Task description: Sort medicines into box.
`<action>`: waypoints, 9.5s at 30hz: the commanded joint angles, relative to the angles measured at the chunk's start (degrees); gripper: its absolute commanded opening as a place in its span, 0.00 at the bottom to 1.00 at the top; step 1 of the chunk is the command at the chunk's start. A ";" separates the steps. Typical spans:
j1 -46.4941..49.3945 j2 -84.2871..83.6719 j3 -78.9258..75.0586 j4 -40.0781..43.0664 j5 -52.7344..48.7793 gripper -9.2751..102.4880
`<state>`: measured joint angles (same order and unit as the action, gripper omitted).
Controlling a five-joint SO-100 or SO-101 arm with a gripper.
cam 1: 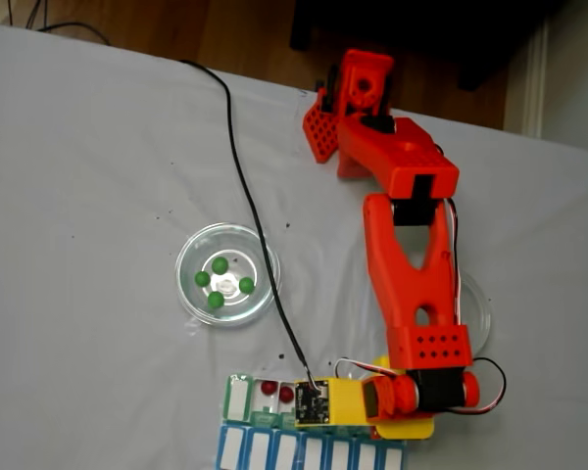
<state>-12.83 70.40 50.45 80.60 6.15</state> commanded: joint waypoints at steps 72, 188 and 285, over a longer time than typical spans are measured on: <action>37.00 41.57 41.66 6.06 -27.42 0.09; 36.21 39.29 34.10 -2.72 -26.46 0.10; 6.15 -21.80 -52.21 28.74 -1.67 0.10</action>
<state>-6.86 42.89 -1.14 107.40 5.01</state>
